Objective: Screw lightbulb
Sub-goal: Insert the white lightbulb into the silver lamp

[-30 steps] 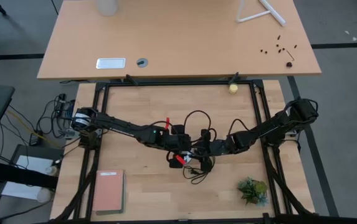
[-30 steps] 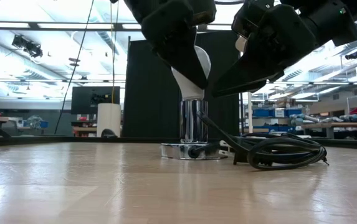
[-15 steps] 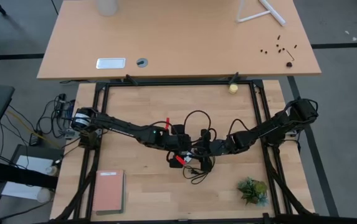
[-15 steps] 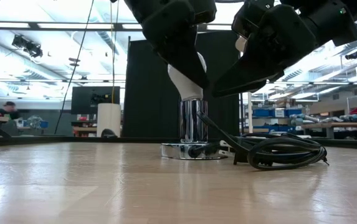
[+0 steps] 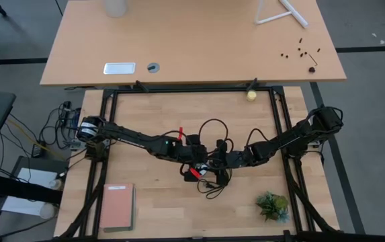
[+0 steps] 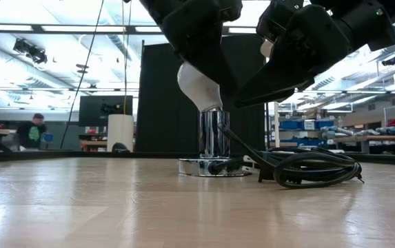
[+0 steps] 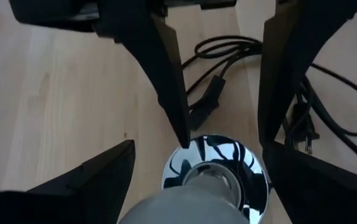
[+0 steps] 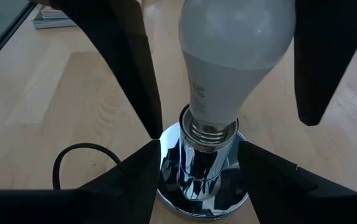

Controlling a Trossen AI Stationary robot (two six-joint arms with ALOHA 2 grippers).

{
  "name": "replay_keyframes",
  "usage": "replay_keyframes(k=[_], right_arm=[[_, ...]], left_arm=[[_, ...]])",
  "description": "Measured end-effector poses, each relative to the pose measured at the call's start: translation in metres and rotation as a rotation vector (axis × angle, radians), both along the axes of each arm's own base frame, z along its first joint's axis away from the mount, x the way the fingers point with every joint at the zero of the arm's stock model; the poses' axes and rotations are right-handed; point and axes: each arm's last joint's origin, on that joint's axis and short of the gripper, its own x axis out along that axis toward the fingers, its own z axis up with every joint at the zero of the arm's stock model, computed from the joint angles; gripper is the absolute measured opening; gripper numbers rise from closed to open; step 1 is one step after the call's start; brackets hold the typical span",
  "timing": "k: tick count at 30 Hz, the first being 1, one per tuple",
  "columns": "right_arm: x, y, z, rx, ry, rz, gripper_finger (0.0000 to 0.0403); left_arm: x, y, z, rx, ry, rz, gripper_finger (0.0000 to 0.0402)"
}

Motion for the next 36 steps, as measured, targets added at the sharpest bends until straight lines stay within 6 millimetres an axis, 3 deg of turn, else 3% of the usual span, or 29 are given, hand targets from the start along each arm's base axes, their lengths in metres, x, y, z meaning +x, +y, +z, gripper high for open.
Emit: replay_keyframes(k=[10,23,36], right_arm=[[0.0,0.0,0.0,-0.001,0.003,0.0,0.0222],[-0.001,0.0,-0.002,0.0,0.022,0.021,0.0222],[-0.002,0.002,-0.002,0.024,0.027,0.03,0.0222]], left_arm=[[-0.001,0.0,0.002,0.0,0.003,-0.001,0.0356],[-0.004,0.001,0.054,0.021,0.095,-0.001,0.0356],[-0.011,0.003,0.042,-0.006,0.183,0.048,0.0362]])
